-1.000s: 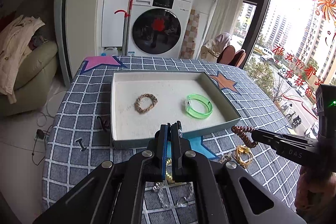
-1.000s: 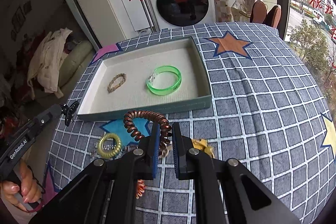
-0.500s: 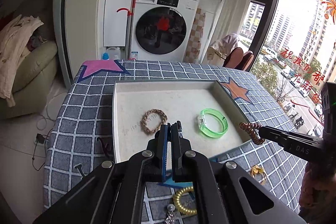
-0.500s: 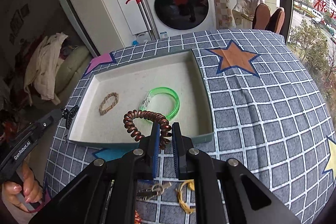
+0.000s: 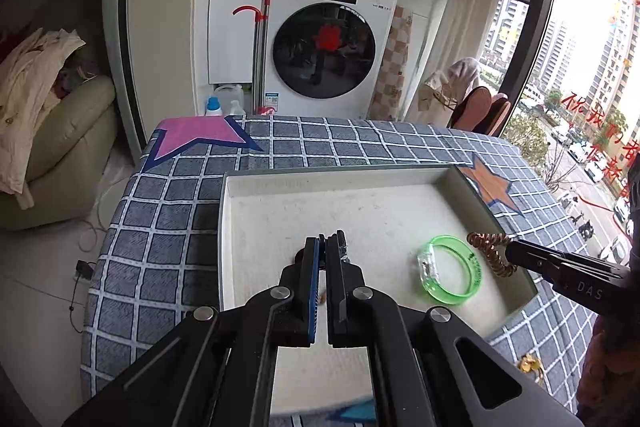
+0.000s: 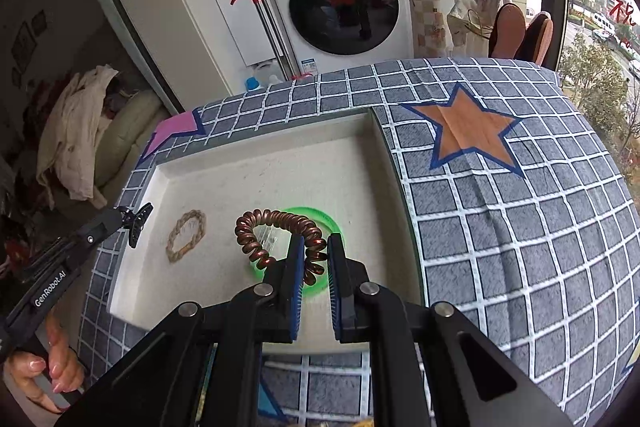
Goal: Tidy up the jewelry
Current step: 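Carry the clip and brown coil band over the tray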
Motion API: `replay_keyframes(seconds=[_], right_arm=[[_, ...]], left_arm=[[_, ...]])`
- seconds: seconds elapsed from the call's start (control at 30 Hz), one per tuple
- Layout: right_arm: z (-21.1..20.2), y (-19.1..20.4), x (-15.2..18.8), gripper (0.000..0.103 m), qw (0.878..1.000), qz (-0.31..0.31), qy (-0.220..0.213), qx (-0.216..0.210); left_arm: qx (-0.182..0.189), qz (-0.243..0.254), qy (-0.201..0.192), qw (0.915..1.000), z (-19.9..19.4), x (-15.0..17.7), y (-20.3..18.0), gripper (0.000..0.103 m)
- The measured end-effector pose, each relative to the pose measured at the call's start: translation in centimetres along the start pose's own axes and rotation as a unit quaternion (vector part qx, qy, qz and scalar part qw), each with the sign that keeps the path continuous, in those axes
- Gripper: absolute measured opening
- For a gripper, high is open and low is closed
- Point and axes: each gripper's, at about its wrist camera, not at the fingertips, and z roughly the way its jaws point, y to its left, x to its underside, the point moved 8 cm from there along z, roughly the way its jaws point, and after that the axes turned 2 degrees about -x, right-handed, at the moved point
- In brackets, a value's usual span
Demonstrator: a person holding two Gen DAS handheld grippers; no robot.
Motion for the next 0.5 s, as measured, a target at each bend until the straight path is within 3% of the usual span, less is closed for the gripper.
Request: replay_keyframes(seconds=[0.5], right_arm=[[4.3,-1.3,-0.4,0.013,0.999,0.013,0.013,0.032]], left_arm=[[-0.05,0.015,0.047,0.9975,5.1,0.7,1.0,0.023]])
